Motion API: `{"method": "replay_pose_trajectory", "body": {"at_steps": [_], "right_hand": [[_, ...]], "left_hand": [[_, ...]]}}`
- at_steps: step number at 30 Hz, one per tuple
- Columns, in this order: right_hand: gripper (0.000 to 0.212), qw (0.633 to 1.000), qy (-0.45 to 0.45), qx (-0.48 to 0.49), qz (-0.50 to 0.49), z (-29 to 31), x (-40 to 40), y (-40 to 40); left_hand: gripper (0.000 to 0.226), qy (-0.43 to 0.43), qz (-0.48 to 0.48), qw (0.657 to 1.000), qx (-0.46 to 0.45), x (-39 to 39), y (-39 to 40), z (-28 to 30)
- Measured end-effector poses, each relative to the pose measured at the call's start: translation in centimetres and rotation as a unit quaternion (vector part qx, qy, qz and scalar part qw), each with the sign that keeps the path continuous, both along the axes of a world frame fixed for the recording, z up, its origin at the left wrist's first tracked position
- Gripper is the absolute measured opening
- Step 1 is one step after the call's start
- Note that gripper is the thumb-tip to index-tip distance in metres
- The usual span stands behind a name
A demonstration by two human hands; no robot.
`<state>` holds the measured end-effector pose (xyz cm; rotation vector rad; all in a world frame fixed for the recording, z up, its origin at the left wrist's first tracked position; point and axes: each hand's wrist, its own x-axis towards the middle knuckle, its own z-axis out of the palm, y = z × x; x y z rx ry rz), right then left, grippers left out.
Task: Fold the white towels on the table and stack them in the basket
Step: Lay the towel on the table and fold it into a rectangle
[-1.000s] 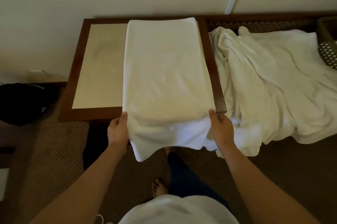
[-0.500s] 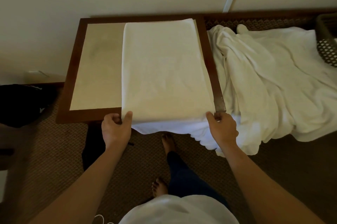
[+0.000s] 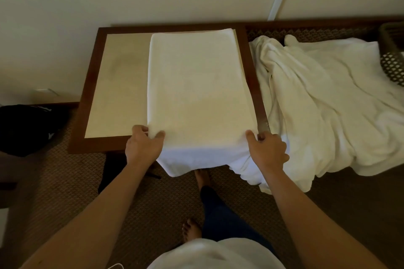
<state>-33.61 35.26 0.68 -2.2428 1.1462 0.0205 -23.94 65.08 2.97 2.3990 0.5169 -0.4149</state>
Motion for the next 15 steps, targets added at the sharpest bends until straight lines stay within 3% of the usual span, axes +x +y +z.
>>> {"method": "replay_pose_trajectory", "body": {"at_steps": [3,5,7,12,15], "right_hand": [[0.033,0.997,-0.069,0.017,0.038,0.1,0.2,-0.7],[0.025,0.984,-0.163,0.044,0.057,-0.2,-0.2,-1.2],[0.024,0.978,-0.196,0.032,0.061,-0.3,-0.5,-1.2],[0.036,0.991,-0.121,0.001,0.057,-0.8,-0.2,-1.3],[0.035,0.989,-0.132,-0.038,0.056,-1.1,-0.7,-1.5]], "left_hand": [[0.042,0.008,0.049,0.992,-0.115,1.4,1.0,0.6],[0.04,0.052,0.051,0.977,-0.202,2.3,2.0,0.7],[0.041,0.097,0.043,0.965,-0.239,2.8,2.6,0.6],[0.038,0.104,0.029,0.958,-0.265,3.7,2.7,0.2],[0.032,0.039,-0.016,0.987,-0.153,3.3,2.1,-0.2]]}}
